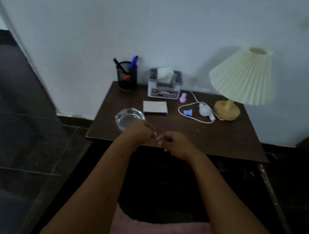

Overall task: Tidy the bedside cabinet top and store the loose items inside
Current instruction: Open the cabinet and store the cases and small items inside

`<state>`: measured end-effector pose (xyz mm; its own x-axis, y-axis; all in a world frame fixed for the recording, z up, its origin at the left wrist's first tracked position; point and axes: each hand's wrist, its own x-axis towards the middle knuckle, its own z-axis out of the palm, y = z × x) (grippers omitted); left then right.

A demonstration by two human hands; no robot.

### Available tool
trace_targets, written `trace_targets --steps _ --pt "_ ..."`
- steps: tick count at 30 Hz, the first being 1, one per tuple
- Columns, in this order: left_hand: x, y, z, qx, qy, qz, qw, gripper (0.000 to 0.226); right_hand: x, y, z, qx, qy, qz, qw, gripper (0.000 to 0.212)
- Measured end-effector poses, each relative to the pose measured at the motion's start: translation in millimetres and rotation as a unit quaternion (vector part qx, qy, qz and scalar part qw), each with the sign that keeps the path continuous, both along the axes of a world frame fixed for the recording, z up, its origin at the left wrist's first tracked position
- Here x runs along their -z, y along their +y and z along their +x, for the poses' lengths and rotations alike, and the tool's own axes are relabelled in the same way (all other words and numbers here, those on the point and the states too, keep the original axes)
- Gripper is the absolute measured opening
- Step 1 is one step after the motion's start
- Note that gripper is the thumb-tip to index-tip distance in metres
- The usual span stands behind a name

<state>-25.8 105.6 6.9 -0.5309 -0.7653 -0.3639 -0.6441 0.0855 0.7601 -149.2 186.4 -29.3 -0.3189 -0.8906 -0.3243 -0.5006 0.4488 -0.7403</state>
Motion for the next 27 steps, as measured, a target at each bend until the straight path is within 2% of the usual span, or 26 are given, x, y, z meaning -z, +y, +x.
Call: trace_targets --steps 2,6,11,14,16,19,21,24,27 --pt "9.8 -18.4 27.1 -0.088 0.023 0.036 0.995 0.03 -0.2 -13.3 15.5 -0.024 0.076 -0.035 0.996 0.035" --pt "27.0 -44.0 53.7 -0.187 0.038 0.051 0.98 0.033 14.2 -35.3 35.6 -0.095 0.186 -0.001 0.978 0.059" --pt "47.8 -65.1 50.1 -0.256 0.07 0.055 0.963 0.033 38.1 -50.4 35.7 -0.094 0.251 0.007 0.963 0.057" --pt "57.7 -68.6 38.0 -0.28 0.109 0.141 0.943 0.038 44.0 -57.7 33.6 -0.078 0.275 0.003 0.958 0.05" --pt "57.7 -66.5 28.5 -0.293 0.145 0.206 0.922 0.041 45.7 -61.8 34.9 -0.064 0.274 -0.013 0.96 0.041" --pt "62.2 -68.4 20.6 -0.305 0.15 0.207 0.917 0.045 45.0 -65.6 38.4 -0.017 0.253 -0.07 0.965 0.029" --pt "66.2 -65.9 18.0 -0.284 0.114 0.166 0.938 0.043 42.9 -64.3 38.4 0.037 0.214 -0.107 0.97 0.021" --pt "66.4 -55.5 18.3 -0.233 0.004 0.082 0.969 0.039 39.0 -56.5 33.6 0.106 0.116 -0.111 0.981 0.004" --pt "61.0 -45.7 23.3 -0.186 -0.058 0.08 0.977 0.037 32.9 -40.2 30.7 0.146 0.021 -0.098 0.984 0.019"
